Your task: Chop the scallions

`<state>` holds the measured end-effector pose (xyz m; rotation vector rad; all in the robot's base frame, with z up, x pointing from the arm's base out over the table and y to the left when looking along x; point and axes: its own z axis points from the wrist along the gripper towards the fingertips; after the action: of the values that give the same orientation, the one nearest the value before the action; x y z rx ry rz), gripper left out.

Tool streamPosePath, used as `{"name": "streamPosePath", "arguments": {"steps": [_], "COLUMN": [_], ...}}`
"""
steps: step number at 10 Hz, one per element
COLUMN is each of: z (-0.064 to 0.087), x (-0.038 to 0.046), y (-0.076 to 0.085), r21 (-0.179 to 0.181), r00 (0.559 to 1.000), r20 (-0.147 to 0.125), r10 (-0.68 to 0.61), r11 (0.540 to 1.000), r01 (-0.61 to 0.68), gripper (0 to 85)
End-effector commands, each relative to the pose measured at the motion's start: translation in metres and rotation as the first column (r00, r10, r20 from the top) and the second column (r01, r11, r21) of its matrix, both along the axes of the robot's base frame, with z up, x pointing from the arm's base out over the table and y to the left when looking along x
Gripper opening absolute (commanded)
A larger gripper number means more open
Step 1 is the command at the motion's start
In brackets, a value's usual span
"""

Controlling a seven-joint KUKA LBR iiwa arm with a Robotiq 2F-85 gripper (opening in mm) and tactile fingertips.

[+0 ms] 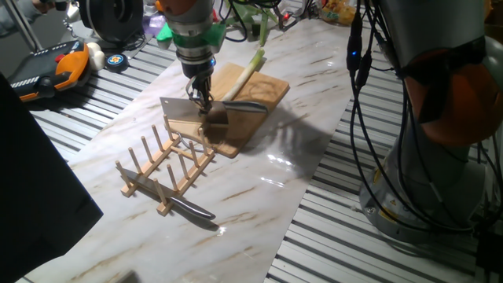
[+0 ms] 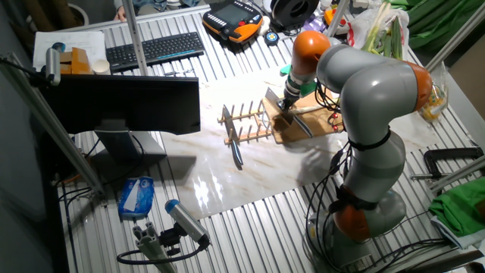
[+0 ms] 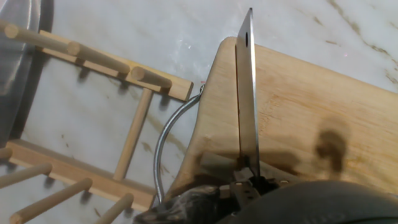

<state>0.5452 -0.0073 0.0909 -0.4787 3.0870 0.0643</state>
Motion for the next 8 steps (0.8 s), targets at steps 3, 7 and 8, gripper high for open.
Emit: {"name": "streamPosePath", "arguments": {"steps": [3, 7, 8], "z": [0.007, 0.022, 0.022], "x": [-0.0013, -0.0020, -0.0007], "y": [0.000, -0.003, -0.005], "r21": [0.012, -0.009, -0.013], "r00": [1.000, 1.000, 1.000], "r20": [0.002, 0.001, 0.002], "r10": [0.002, 0.001, 0.002], "r11": [1.000, 1.000, 1.000], "r01": [-0.003, -0.001, -0.002], "gripper": [0.7, 0.7, 0.7]}}
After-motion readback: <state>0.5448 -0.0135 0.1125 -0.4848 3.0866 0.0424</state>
